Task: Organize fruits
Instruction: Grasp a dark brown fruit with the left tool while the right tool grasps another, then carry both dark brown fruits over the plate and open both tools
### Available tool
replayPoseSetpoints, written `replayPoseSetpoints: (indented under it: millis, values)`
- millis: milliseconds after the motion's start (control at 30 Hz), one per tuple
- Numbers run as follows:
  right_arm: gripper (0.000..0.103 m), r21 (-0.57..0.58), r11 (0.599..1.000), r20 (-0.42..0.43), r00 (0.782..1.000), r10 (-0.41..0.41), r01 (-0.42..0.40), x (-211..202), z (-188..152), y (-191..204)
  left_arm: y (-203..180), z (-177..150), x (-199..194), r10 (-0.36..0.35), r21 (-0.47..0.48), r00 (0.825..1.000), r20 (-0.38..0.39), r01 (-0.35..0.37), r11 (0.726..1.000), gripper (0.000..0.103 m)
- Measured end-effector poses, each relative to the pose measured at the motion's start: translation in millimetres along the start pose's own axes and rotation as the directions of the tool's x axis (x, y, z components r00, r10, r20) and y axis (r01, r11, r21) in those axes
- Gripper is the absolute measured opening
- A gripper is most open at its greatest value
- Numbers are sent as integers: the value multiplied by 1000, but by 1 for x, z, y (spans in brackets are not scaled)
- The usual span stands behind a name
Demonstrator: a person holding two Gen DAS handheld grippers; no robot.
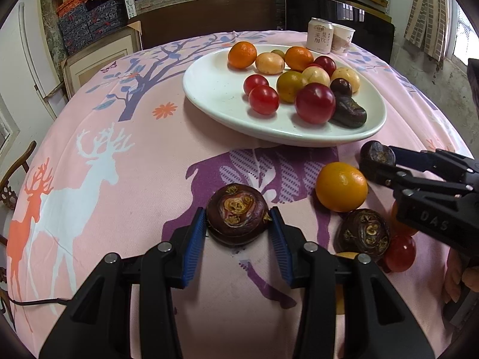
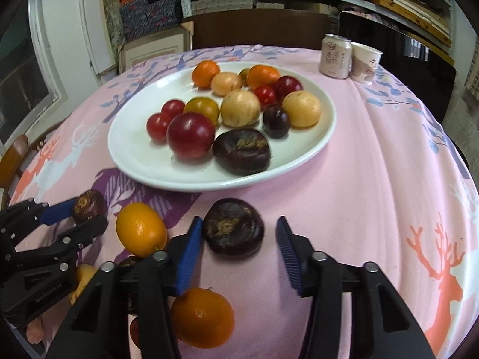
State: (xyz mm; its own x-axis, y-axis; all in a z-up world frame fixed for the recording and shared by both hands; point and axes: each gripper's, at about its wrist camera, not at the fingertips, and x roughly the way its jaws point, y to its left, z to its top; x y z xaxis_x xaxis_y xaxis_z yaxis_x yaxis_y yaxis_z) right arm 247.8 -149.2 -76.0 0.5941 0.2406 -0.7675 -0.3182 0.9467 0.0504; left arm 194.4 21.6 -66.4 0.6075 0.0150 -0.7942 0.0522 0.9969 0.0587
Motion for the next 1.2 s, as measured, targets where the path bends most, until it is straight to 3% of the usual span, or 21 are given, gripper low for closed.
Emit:
replayPoseSetpoints:
  millis: [33, 600, 767, 933, 1200]
  values:
    - [42, -10, 1000, 3, 1000, 4, -4, -1, 0, 2, 0, 0, 0, 0, 0, 1000, 0, 0, 1000, 43]
    - [41, 100, 993, 104, 993, 48, -58, -35, -17, -19, 0, 0, -1, 3, 5, 1000, 5, -3, 1000, 42]
    - [41, 136, 987, 156, 986, 64, -86, -52, -18, -27, -1, 4, -16, 35, 4, 996, 76, -35, 999, 42]
    - [41, 144, 985, 216, 974, 62, -95, -66, 8, -34, 1, 38, -28, 40, 2, 987, 159, -41, 999, 42]
    - [41, 99, 992, 218, 974, 56, -79, -39, 68, -31, 6, 106, 9, 61, -6, 986, 155, -61, 998, 42]
